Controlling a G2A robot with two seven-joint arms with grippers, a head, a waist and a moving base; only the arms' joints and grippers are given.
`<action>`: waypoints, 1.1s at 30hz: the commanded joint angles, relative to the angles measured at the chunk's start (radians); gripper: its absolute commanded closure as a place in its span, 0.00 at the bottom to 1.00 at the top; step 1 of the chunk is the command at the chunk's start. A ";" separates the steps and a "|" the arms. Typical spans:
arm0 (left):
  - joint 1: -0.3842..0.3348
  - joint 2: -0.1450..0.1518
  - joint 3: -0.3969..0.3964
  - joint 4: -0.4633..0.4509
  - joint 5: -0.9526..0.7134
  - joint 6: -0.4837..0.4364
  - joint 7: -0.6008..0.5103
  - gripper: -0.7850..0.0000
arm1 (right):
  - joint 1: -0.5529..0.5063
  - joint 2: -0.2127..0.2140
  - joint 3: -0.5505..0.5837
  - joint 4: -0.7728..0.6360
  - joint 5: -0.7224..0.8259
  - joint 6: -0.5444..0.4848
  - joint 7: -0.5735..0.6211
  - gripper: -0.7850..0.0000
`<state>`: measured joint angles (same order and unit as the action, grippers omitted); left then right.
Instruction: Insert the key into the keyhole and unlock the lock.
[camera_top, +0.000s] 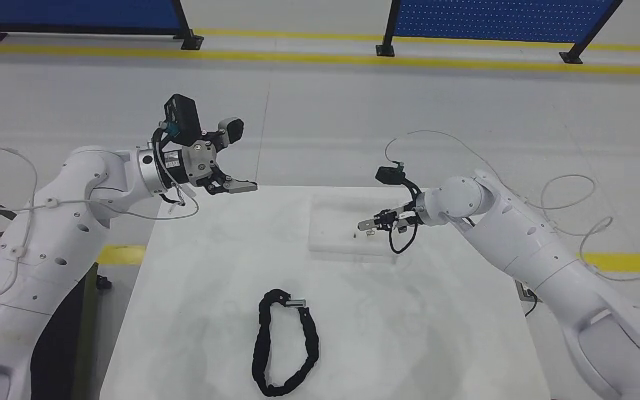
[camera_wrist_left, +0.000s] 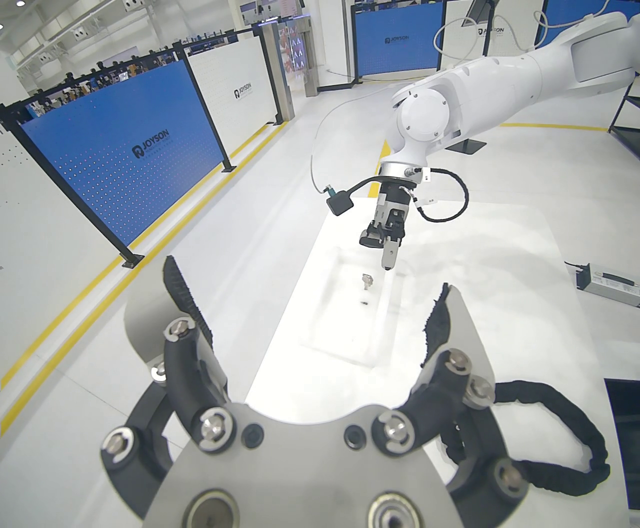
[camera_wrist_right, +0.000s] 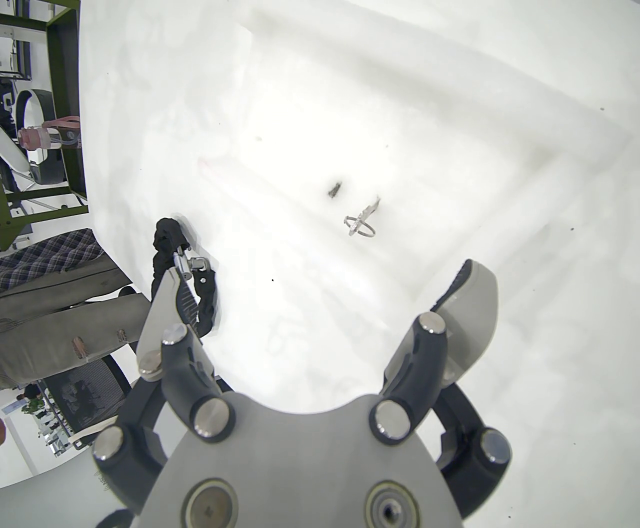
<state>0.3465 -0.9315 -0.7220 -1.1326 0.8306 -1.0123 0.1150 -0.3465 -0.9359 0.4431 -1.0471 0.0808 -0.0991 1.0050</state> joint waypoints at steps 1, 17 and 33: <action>0.000 0.000 0.000 0.000 0.000 0.000 0.000 0.00 | 0.000 0.000 0.000 0.000 0.000 0.000 0.000 0.00; 0.000 0.000 0.000 0.000 0.000 0.000 0.000 0.00 | -0.041 -0.074 -0.008 -0.036 -0.003 0.128 -0.109 0.00; 0.000 0.000 0.000 0.000 0.000 0.000 0.000 0.00 | 0.020 -0.180 -0.057 0.112 -0.117 0.166 -0.051 0.21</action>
<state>0.3465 -0.9315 -0.7220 -1.1326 0.8306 -1.0123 0.1149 -0.3297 -1.1108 0.3881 -0.9432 -0.0299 0.0700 0.9476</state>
